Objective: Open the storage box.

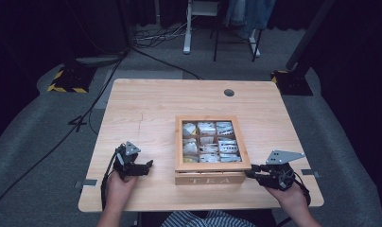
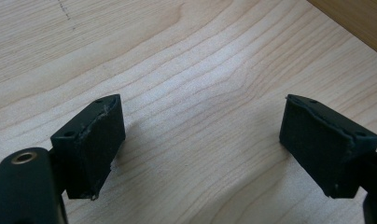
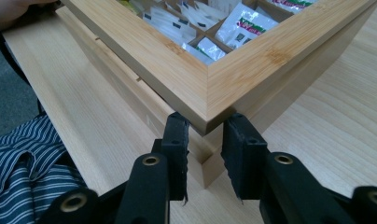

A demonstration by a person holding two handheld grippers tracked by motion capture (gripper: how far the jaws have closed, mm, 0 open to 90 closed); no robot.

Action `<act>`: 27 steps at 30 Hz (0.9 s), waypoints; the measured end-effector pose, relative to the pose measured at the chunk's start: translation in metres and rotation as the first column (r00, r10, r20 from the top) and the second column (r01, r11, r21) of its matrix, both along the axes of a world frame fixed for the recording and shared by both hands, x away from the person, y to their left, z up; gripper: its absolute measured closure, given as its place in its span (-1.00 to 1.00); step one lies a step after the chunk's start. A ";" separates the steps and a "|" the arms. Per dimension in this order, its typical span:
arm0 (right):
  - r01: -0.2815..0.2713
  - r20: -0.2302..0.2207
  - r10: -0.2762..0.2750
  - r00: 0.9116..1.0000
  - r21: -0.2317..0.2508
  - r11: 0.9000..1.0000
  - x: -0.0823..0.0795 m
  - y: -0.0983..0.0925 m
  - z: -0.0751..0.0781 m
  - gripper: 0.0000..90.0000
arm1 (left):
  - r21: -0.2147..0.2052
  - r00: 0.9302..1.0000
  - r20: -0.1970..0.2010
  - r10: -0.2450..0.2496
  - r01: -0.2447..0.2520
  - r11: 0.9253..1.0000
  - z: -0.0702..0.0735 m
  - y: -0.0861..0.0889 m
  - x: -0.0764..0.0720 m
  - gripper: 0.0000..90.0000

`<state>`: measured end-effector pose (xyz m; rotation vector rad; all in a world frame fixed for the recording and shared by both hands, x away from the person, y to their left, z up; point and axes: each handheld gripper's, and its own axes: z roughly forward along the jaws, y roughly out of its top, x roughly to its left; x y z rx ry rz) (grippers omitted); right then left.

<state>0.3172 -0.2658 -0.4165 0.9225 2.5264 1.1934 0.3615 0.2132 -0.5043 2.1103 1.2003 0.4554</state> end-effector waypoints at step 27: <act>0.048 0.039 -0.051 0.998 0.072 0.996 0.008 -0.001 0.036 0.77 | -0.003 1.000 0.001 0.003 -0.003 1.000 0.000 0.000 0.001 -0.67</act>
